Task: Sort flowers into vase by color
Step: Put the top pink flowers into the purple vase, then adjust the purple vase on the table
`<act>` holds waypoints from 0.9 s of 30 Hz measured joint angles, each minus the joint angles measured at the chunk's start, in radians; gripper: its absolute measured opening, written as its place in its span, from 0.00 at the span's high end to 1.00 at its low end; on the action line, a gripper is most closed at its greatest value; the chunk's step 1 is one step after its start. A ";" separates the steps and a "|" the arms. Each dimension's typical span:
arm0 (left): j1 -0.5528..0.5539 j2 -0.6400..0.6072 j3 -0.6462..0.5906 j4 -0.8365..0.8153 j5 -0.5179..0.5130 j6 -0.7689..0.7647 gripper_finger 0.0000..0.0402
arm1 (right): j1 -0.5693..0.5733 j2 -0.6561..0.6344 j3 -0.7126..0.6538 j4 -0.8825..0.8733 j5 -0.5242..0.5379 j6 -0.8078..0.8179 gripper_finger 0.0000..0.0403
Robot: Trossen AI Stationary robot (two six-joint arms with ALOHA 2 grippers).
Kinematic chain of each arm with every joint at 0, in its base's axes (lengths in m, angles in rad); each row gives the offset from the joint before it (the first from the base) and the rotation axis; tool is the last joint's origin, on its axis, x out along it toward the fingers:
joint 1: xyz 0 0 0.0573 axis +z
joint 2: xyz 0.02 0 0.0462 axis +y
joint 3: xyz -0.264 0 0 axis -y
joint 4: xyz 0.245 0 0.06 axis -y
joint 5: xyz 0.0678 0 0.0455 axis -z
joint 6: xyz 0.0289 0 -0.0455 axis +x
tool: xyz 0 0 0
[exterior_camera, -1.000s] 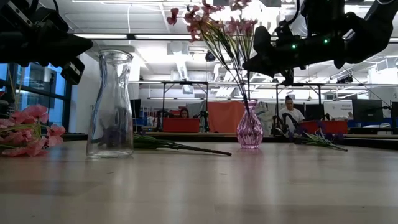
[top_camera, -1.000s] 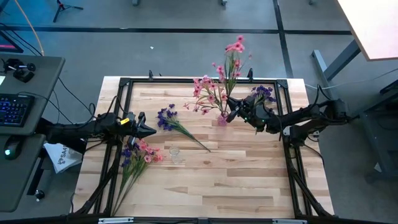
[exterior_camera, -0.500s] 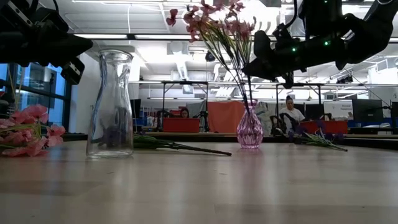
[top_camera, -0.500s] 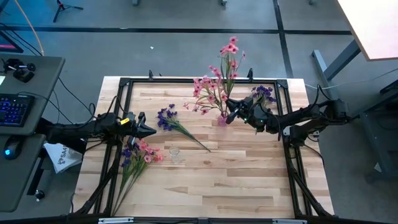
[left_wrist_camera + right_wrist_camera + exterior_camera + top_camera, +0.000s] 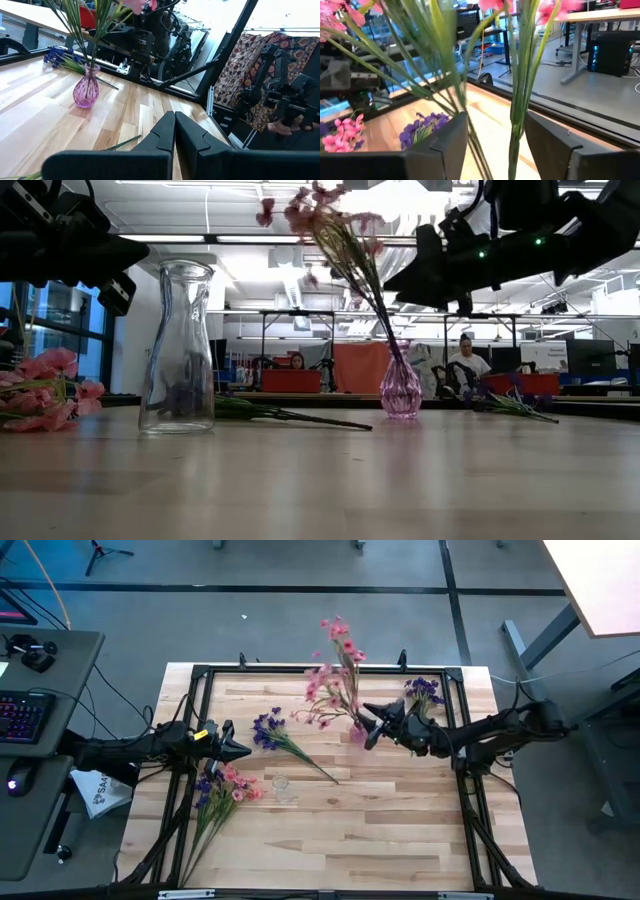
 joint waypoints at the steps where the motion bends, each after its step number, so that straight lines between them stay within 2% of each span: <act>1: 0.000 0.000 0.000 0.000 0.000 0.000 1.00 | 0.006 -0.013 0.000 -0.022 0.000 0.000 0.51; 11: 0.000 0.000 0.000 0.000 0.000 0.000 1.00 | 0.036 -0.171 0.000 -0.224 0.011 0.002 0.53; 16: 0.000 0.000 0.000 0.000 0.000 0.000 1.00 | 0.036 -0.233 0.000 -0.344 0.004 0.068 0.56; 22: 0.000 0.000 0.000 0.000 0.000 0.000 1.00 | 0.035 -0.263 0.000 -0.369 -0.029 0.145 0.58; 27: 0.000 0.000 0.000 0.000 0.000 0.000 1.00 | 0.035 -0.266 0.000 -0.369 -0.111 0.222 0.58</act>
